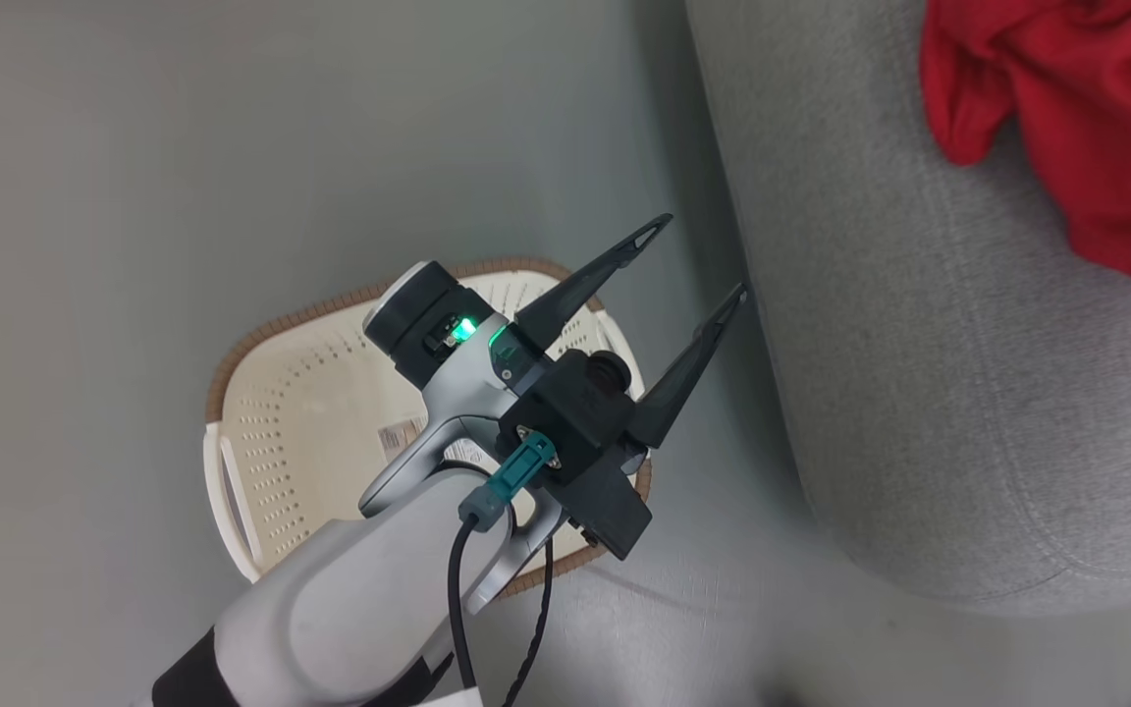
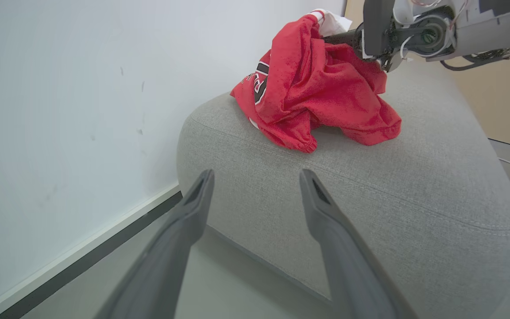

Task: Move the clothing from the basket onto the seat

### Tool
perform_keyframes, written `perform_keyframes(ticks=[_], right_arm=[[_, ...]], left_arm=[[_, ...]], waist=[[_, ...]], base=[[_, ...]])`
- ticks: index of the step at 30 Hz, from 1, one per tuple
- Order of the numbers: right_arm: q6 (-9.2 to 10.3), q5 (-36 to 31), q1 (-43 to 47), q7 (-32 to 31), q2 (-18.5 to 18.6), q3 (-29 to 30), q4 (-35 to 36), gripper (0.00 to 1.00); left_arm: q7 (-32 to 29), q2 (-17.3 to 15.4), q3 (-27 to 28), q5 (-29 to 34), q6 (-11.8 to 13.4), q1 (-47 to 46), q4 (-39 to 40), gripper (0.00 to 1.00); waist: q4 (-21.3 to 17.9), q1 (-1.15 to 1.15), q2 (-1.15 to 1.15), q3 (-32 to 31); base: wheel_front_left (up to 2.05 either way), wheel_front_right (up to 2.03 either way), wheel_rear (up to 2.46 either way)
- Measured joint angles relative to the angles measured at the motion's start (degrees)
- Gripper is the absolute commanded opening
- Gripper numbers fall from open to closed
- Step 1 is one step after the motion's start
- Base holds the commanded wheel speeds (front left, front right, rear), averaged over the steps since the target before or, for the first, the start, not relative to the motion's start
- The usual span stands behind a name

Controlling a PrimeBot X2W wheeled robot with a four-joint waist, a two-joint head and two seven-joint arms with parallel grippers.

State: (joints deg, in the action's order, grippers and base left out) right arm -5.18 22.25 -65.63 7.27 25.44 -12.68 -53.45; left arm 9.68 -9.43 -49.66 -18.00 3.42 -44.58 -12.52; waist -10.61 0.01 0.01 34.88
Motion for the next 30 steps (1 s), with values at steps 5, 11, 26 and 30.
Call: perform_keyframes(ticks=[5, 11, 26, 30], right_arm=[[0.20, 0.0, -0.6, 1.8, -0.3, -0.2, -2.4, 0.00], [0.11, -0.1, -1.3, 4.1, -1.8, -0.9, -3.5, 0.95], [-1.16, -1.1, 1.8, 7.0, -3.6, -3.3, -5.9, 1.00], [-1.40, -1.3, 3.2, 7.0, -3.8, -3.9, -5.9, 1.00]], left_arm=[[0.0, -0.2, 0.0, 0.1, -0.4, -0.6, -0.3, 1.00], [0.1, -1.3, 0.3, 0.1, -0.4, -0.7, -1.5, 1.00], [2.1, 0.1, 1.4, -3.3, -1.0, 1.8, -5.1, 1.00], [2.6, 0.7, 2.8, -4.1, -0.9, 2.4, -7.0, 1.00]], waist=[[-0.1, 0.00, -0.01, 2.7], [-1.3, 0.00, 0.00, 3.2], [-4.2, -0.02, -0.01, -2.9], [-4.5, -0.02, -0.02, -5.6]], base=[[0.00, 0.00, 0.00], [0.00, 0.00, 0.00], [0.00, 0.00, 0.00], [0.00, 0.00, 0.00]])
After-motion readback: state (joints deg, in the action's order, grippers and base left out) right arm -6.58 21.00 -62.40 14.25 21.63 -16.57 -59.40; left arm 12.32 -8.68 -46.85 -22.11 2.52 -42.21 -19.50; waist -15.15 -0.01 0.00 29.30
